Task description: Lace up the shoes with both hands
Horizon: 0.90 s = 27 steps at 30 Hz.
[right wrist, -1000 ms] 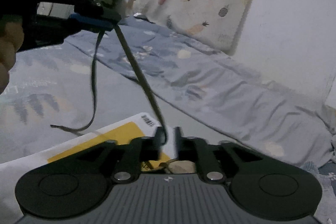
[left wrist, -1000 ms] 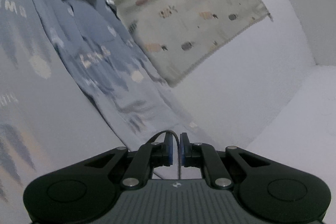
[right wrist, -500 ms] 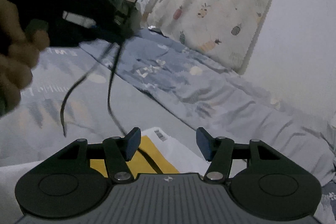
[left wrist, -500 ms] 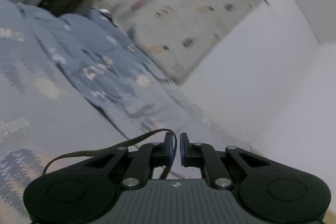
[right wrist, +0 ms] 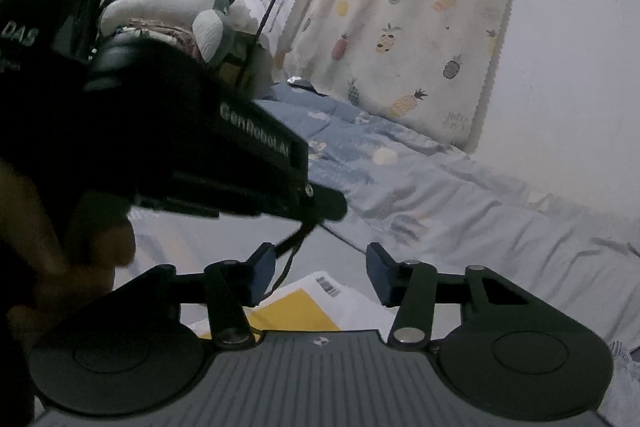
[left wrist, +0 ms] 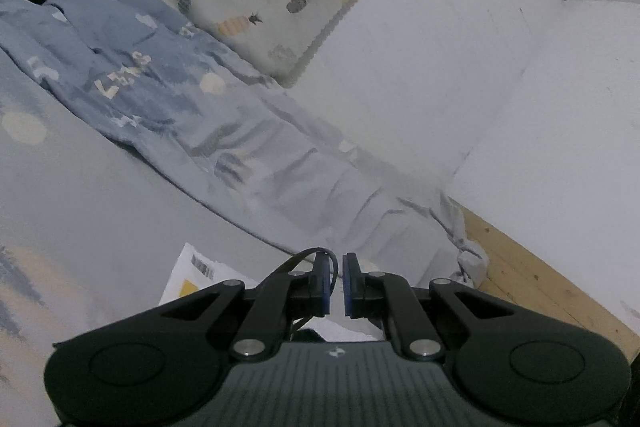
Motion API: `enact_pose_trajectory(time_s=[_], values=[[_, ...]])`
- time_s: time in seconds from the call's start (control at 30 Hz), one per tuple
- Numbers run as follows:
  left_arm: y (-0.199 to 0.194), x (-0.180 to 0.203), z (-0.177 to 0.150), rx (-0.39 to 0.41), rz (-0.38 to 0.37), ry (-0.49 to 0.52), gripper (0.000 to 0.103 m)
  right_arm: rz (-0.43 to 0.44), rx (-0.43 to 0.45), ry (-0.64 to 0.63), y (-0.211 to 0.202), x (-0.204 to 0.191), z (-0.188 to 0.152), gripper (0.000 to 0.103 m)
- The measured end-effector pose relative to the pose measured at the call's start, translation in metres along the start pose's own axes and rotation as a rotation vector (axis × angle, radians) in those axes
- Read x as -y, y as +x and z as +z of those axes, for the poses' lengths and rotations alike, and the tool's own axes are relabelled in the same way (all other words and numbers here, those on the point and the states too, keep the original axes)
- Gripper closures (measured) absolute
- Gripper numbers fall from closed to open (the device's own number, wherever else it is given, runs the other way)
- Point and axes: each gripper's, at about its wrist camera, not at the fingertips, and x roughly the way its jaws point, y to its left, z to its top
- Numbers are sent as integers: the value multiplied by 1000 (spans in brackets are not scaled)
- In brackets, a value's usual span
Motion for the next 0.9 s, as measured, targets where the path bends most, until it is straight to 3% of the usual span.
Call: enact_pose_trajectory(time_s=[0.17, 0.33, 0.47, 0.67, 0.73, 0.9], values=[[3, -2, -6, -33, -35, -35, 99, 10, -2, 35, -4, -1, 3, 65], [7, -5, -11, -66, -71, -69, 99, -40, -23, 50, -4, 0, 4, 75], [8, -17, -11, -77, -115, -156, 99, -67, -46, 46, 1, 3, 2, 98], [10, -34, -12, -94, -180, -286, 96, -96, -32, -21, 1, 4, -2, 102], [11, -39, -12, -99, -171, -314, 82, -108, -26, -58, 1, 1, -3, 102], [13, -51, -12, -103, -169, -383, 77, -112, -6, -142, -1, -8, -8, 102]])
